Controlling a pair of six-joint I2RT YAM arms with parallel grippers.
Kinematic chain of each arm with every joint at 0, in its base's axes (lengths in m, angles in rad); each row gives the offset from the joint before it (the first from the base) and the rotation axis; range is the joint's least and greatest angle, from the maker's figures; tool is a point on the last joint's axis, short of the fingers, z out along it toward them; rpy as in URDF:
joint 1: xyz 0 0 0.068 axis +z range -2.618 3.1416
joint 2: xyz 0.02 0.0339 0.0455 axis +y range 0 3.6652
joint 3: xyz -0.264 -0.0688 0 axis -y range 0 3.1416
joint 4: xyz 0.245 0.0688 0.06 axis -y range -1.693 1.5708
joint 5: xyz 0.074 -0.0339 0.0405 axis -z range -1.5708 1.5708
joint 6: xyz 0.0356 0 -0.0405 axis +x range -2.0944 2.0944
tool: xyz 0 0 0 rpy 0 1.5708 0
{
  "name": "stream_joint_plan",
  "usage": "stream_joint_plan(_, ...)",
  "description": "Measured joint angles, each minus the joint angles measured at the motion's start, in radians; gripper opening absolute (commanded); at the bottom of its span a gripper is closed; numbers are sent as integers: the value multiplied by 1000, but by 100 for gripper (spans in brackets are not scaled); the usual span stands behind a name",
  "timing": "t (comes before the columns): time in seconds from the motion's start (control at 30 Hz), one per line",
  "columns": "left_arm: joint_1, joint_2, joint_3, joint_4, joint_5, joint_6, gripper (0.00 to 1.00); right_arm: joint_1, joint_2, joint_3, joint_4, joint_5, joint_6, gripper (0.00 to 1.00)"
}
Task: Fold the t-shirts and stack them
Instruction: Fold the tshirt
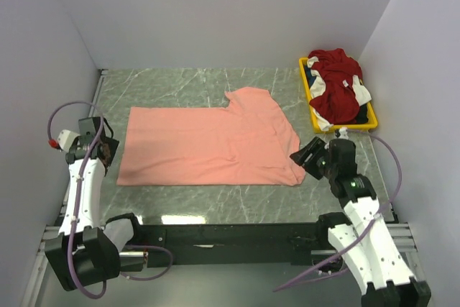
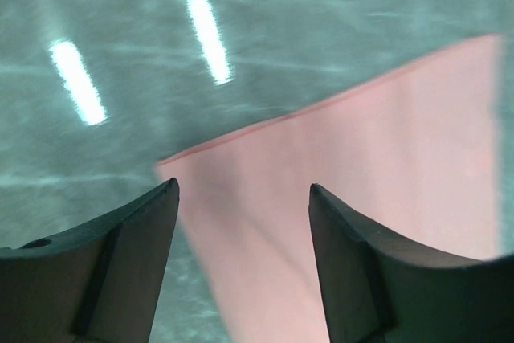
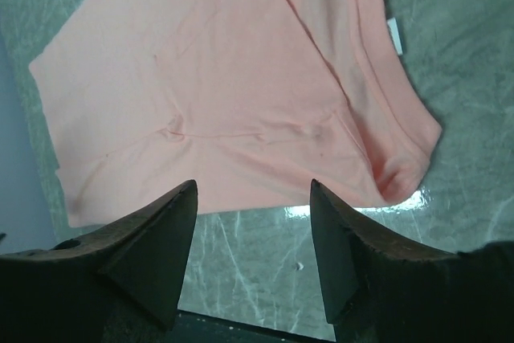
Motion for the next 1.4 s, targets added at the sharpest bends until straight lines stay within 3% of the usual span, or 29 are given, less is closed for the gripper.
stream_joint_plan(0.17,-1,80,113,133,82,81,63,0,275,198,50,-2,-63,64)
stream_joint_plan(0.33,-37,359,301,228,102,138,57,0,563,431,126,11,-130,60)
stream_joint_plan(0.5,-131,719,562,261,38,200,51,0,900,734,187,32,-208,57)
stream_joint_plan(0.73,-212,1065,908,199,-64,235,39,0,1330,1125,192,65,-298,55)
stream_joint_plan(0.83,-215,1167,1019,174,-104,234,40,0,1454,1241,171,76,-325,55)
stream_joint_plan(1.07,-214,1250,1064,116,-159,222,40,0,1676,1488,113,78,-351,55)
stream_joint_plan(1.4,-214,1265,1063,115,-163,195,41,0,1738,1580,80,61,-372,56)
